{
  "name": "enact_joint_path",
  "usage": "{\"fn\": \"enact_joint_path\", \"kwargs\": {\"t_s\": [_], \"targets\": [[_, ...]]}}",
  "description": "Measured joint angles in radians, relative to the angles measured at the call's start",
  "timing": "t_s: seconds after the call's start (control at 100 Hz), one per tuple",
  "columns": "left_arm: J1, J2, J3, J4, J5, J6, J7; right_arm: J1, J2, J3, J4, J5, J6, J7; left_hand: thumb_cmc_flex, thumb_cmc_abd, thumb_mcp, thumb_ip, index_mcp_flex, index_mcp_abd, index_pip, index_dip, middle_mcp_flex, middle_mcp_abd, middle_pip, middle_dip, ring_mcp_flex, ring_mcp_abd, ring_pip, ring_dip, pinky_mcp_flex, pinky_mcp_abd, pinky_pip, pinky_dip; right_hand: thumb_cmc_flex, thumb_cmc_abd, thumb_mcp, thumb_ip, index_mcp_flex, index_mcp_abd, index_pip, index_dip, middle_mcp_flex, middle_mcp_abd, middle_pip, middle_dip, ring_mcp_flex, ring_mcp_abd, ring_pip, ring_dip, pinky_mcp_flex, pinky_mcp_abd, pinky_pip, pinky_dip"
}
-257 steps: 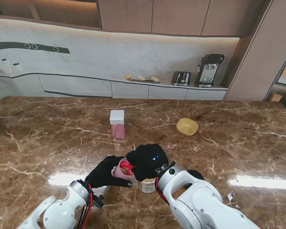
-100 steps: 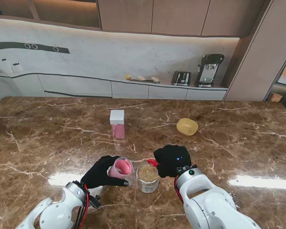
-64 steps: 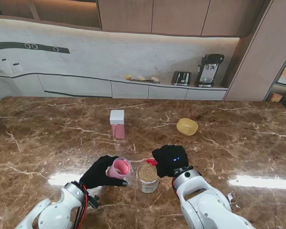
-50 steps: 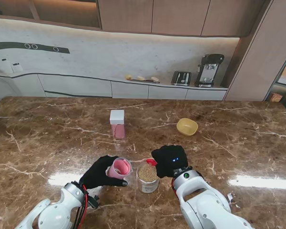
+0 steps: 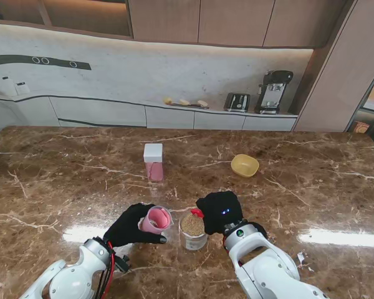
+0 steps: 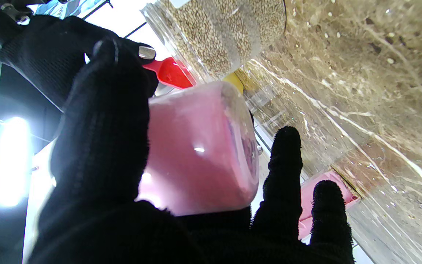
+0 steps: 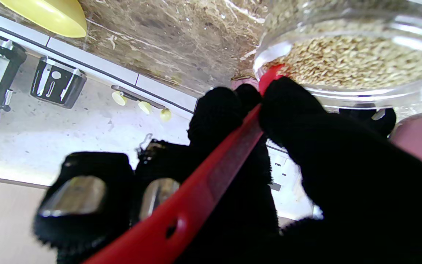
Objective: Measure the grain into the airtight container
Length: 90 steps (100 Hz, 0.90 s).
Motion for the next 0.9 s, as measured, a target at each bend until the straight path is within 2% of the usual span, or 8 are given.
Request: {"fn": "enact_joint_path", "kwargs": {"t_s": [0.09,0.24,0.42,0.9], "targets": [[0.0,0.0,0.0,0.0,0.0,0.0,0.0,0.0,0.001,0.0,-0.003,-0.008,-0.01,0.022,0.0,0.0,0.0,0.0,0.0,0.0,0.0,0.0,0.0,0.0,0.0,0.0,0.0,0.0,0.0,0.0,0.0,0.0,0.0,0.0,0.0,0.0,0.0,0.0,0.0,0.0,0.0,0.0,0.0,0.0,0.0,-0.001,0.0,0.0,0.0,0.0,0.0,0.0,0.0,0.0],[0.0,0.0,0.0,0.0,0.0,0.0,-0.001,-0.006,0.003,0.007,-0.026,-0.017,-0.035,0.104,0.0,0.0,0.0,0.0,0.0,0.0,0.0,0.0,0.0,0.0,0.0,0.0,0.0,0.0,0.0,0.0,0.0,0.0,0.0,0.0,0.0,0.0,0.0,0.0,0.0,0.0,0.0,0.0,0.0,0.0,0.0,-0.001,0.0,0.0,0.0,0.0,0.0,-0.001,0.0,0.0],[0.0,0.0,0.001,-0.001,0.0,0.0,-0.001,-0.008,0.005,0.01,-0.046,-0.018,-0.06,0.156,0.0,0.0,0.0,0.0,0.0,0.0,0.0,0.0,0.0,0.0,0.0,0.0,0.0,0.0,0.0,0.0,0.0,0.0,0.0,0.0,0.0,0.0,0.0,0.0,0.0,0.0,0.0,0.0,0.0,0.0,0.0,-0.001,0.0,0.0,0.001,0.0,0.0,-0.001,0.0,0.0],[0.002,0.0,0.001,-0.001,-0.001,0.0,0.002,0.036,0.007,-0.018,-0.068,0.061,-0.061,0.279,0.0,0.0,0.0,0.0,0.0,0.0,0.0,0.0,0.0,0.0,0.0,0.0,0.0,0.0,0.0,0.0,0.0,0.0,0.0,0.0,0.0,0.0,0.0,0.0,0.0,0.015,0.0,-0.008,0.0,-0.001,0.008,-0.002,0.0,0.0,0.002,0.0,0.0,-0.001,0.0,0.0]]}}
